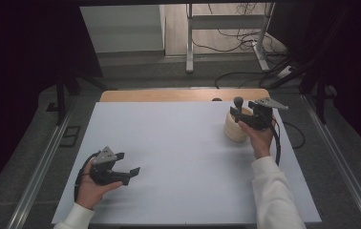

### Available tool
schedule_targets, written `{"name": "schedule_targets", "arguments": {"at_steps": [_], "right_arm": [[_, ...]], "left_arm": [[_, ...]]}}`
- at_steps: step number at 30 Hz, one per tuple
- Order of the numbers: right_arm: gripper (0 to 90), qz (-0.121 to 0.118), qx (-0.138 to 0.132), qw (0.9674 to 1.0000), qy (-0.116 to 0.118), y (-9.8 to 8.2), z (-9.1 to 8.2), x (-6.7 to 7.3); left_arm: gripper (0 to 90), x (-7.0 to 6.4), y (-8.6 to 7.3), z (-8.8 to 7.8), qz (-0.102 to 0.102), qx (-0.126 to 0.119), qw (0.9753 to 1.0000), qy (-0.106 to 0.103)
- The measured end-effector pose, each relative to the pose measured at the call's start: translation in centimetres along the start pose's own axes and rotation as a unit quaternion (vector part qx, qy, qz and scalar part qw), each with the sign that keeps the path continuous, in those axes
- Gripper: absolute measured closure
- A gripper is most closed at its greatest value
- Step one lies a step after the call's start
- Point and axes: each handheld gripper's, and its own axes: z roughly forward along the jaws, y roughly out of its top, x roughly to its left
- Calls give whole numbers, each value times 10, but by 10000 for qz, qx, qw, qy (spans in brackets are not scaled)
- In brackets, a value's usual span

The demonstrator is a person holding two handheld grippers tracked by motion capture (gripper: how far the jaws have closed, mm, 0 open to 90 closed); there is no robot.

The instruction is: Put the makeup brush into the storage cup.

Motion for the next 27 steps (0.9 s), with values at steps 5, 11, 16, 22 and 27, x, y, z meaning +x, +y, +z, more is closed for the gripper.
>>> {"name": "schedule_targets", "arguments": {"at_steps": [5, 11, 16, 22, 27], "right_arm": [[123, -40, -12, 10000, 8, 3, -3, 4], [116, -81, -23, 9999, 75, 6, -6, 10], [116, -187, -19, 9997, 153, 9, -9, 14], [105, -251, 56, 9994, 244, 11, -16, 21], [104, -433, 174, 9982, 368, 8, -27, 32]], "left_arm": [[132, 1, 0, -1, 9, 4, 10000, 40], [131, 0, -1, -1, 15, 19, 10000, 57], [131, 1, -1, -1, 18, 18, 9999, 107], [131, 0, -1, 0, 48, 36, 9999, 102], [130, 0, -1, -1, 53, 33, 9999, 104]]}}
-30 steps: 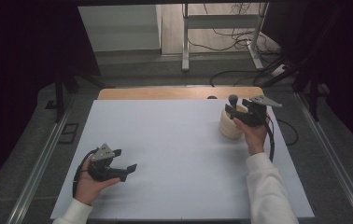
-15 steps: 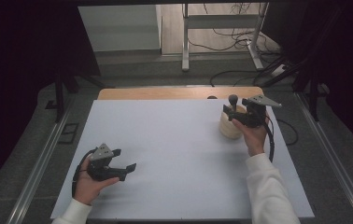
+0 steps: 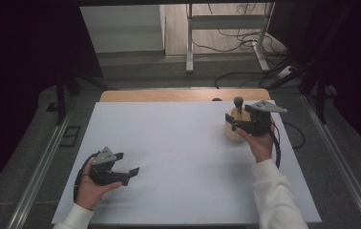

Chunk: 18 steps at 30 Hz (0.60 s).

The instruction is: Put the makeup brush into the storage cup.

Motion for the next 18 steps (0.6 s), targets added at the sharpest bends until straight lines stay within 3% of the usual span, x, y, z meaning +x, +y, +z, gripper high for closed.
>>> {"name": "schedule_targets", "arguments": {"at_steps": [6, 12, 18], "right_arm": [[109, -223, 168, 9995, 140, -7, -14, 14], [109, -295, 268, 9986, 340, -17, -23, 24], [117, -421, 459, 9968, 499, -38, -40, 32]], "left_arm": [[129, 1, 0, 0, -31, -2, 10000, 14], [127, 2, 0, 0, -46, -15, 10000, 15], [125, 2, -1, 0, -58, -12, 10000, 20]]}}
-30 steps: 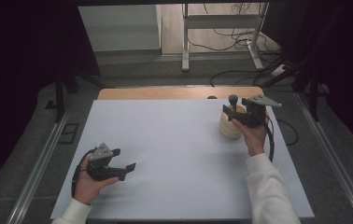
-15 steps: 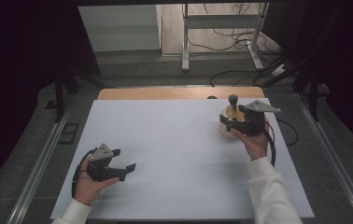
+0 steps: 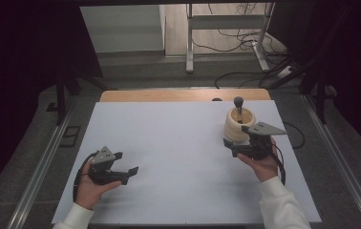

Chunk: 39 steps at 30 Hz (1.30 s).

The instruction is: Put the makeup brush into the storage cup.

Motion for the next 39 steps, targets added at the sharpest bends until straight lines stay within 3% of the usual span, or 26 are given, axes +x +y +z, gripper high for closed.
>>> {"name": "schedule_targets", "arguments": {"at_steps": [4, 10, 16, 27, 39], "right_arm": [[118, -25, 80, 10000, 53, -11, -8, 2], [124, 37, 399, 9991, 151, -41, -22, 2], [129, -71, 725, 9972, 153, -62, -31, 1], [143, -120, 944, 9953, 174, -72, -33, 0], [145, -138, 930, 9954, 208, -72, -31, -1]], "left_arm": [[126, -1, 0, 1, 0, 14, 10000, -9], [125, -1, 0, 1, 19, 20, 10000, -10], [125, -1, 0, 1, 7, 20, 10000, -3], [125, -1, 0, 2, 15, 31, 10000, -1], [124, -2, 1, 3, -4, 22, 10000, -18]]}}
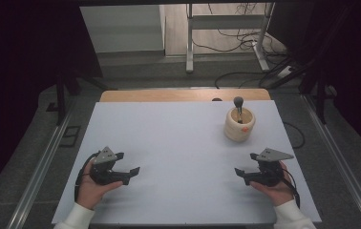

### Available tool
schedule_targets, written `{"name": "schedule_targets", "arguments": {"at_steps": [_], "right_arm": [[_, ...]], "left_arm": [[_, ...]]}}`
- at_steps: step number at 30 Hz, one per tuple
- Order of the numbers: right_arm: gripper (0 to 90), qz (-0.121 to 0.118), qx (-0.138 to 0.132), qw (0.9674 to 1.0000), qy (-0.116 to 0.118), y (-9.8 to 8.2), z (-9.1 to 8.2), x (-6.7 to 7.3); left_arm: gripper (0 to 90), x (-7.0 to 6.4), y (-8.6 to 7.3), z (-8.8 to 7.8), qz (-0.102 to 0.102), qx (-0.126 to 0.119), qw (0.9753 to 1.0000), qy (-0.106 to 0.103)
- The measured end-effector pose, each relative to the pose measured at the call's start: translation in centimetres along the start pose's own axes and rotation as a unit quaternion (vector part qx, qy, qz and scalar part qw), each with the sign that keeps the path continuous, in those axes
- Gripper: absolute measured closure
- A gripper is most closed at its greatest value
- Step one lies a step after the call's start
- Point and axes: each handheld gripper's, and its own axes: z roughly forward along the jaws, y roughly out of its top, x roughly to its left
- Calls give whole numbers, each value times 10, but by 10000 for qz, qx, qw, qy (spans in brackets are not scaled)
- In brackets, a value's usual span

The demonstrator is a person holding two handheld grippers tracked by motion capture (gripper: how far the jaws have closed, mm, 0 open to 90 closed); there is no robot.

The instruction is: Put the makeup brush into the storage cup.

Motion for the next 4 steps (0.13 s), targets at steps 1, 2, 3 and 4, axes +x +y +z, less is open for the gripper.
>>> {"name": "schedule_targets", "arguments": {"at_steps": [1, 2, 3, 4], "right_arm": [[145, 0, 5, 10000, 2, 0, -1, 0], [145, 17, -16, 10000, 10, 0, -1, -1], [145, 38, -30, 10000, 18, 0, -1, -1], [145, 32, -44, 10000, 23, 0, -1, -2]], "left_arm": [[124, 0, 0, 0, -4, -1, 10000, 5], [124, 0, 0, 0, -11, -3, 10000, 5], [124, 0, 0, 1, -15, 0, 10000, 6], [124, 0, 0, 1, -17, 5, 10000, 5]]}}
